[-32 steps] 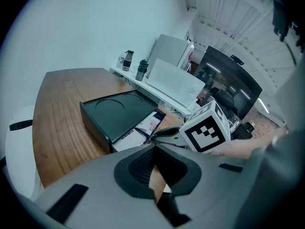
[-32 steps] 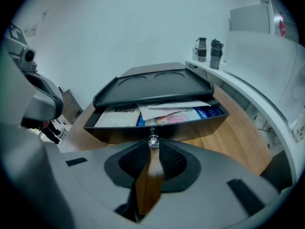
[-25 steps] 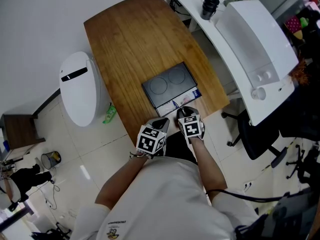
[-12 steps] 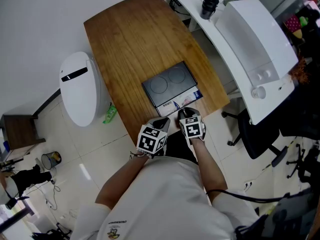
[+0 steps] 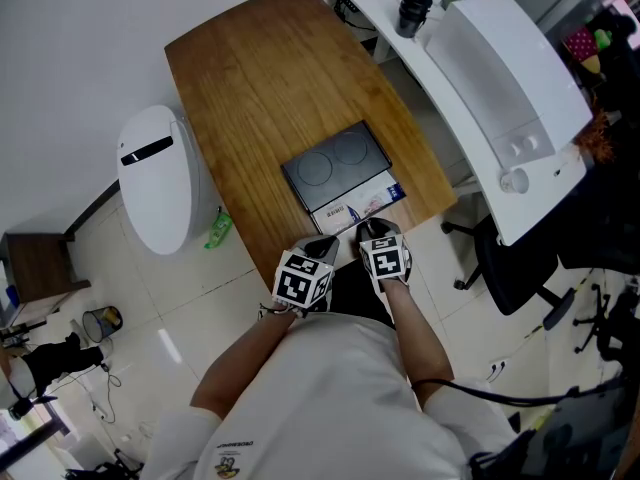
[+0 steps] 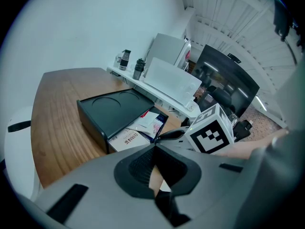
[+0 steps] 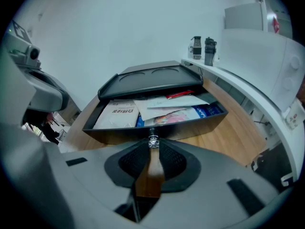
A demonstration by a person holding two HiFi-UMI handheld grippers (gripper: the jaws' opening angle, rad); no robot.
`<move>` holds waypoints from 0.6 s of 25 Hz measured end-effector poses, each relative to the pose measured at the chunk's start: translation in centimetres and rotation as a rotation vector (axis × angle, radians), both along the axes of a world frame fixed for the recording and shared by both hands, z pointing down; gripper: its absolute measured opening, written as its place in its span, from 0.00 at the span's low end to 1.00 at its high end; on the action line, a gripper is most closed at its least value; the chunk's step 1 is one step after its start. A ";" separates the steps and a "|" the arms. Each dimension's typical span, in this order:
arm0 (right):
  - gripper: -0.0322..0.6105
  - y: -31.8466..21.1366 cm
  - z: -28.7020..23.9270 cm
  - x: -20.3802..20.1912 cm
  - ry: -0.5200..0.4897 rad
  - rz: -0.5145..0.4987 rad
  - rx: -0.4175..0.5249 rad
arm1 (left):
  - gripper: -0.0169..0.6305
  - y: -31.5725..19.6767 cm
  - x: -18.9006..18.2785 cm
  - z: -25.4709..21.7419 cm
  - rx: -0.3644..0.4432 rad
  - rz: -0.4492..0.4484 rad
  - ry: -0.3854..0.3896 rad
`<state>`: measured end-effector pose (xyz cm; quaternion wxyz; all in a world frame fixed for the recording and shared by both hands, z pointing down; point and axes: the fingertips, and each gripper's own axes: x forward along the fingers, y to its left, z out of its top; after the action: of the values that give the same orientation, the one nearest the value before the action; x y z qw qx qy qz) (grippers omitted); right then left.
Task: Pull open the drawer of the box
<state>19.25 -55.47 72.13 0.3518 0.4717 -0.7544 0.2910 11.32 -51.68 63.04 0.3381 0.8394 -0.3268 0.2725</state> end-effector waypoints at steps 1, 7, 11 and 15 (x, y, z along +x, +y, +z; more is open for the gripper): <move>0.14 0.1 0.0 0.1 0.001 0.002 0.000 | 0.03 0.1 0.0 0.0 0.000 0.003 0.000; 0.14 0.8 0.2 0.4 0.007 0.007 -0.003 | 0.03 0.5 0.4 0.0 0.000 0.014 0.001; 0.14 1.3 0.1 0.6 0.010 0.005 -0.002 | 0.03 0.8 0.6 0.0 0.003 0.021 0.002; 0.14 1.7 0.3 1.1 0.009 0.018 -0.012 | 0.03 0.8 1.0 -0.1 0.004 0.029 0.003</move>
<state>20.30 -53.75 72.48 0.3553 0.4776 -0.7469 0.2964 12.30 -50.89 62.93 0.3331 0.8450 -0.3148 0.2756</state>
